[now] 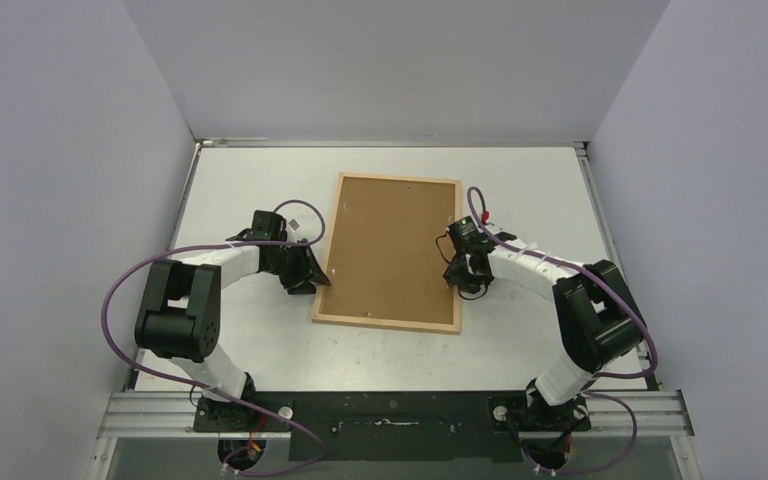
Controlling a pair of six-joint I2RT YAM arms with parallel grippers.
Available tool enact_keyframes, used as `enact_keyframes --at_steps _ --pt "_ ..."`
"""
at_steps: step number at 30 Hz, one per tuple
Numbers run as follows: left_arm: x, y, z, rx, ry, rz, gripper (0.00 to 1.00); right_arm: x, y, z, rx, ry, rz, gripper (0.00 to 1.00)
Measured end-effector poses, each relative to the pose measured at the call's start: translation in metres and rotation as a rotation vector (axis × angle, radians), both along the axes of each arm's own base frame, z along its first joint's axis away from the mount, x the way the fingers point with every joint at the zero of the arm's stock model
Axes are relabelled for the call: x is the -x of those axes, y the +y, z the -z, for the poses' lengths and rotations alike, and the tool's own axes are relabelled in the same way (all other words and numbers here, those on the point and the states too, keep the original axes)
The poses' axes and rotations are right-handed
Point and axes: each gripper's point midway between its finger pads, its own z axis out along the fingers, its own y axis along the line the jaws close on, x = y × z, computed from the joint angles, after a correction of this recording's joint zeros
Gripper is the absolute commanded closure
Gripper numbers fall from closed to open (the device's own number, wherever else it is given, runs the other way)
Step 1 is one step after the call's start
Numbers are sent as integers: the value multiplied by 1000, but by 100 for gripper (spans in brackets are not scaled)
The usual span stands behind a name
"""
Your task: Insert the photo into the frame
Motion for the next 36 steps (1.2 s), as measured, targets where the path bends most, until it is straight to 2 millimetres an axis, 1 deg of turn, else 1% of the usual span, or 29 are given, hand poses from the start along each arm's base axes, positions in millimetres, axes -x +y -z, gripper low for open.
enact_keyframes --at_steps 1,6,9,11,13,17,20,23,24,26,28,30,34,36 --pt "0 0 0 0 0 -1 58 0 0 0 -1 1 2 70" --pt "0 0 0 1 0 -1 58 0 -2 -2 -1 1 1 68" --pt "0 0 0 1 0 -1 58 0 -2 -2 0 0 -3 62" --pt "0 0 0 1 0 -1 58 0 -1 -2 -5 0 -5 61" --pt "0 0 0 1 0 -1 58 0 1 -2 -13 -2 -8 64" --pt "0 0 0 1 0 -1 58 1 0 -1 -9 0 -9 78" --pt "0 0 0 1 0 -1 58 1 -2 -1 -5 -1 -10 86" --pt "0 0 0 1 0 0 58 1 -2 -1 -8 0 -10 93" --pt "0 0 0 1 0 0 58 1 -2 -1 -10 0 -10 93" --pt "0 0 0 1 -1 0 58 1 -2 -1 -12 -1 -13 87" --pt "0 0 0 1 0 0 58 1 -2 -1 -13 -2 -17 79" --pt "0 0 0 1 0 0 57 1 -2 -1 -13 -1 -20 68" --pt "0 -1 -1 1 -4 5 52 -2 -4 -4 -27 4 -15 52" --pt "-2 -1 -3 0 -9 12 49 -8 -6 -11 -29 -5 -19 46"
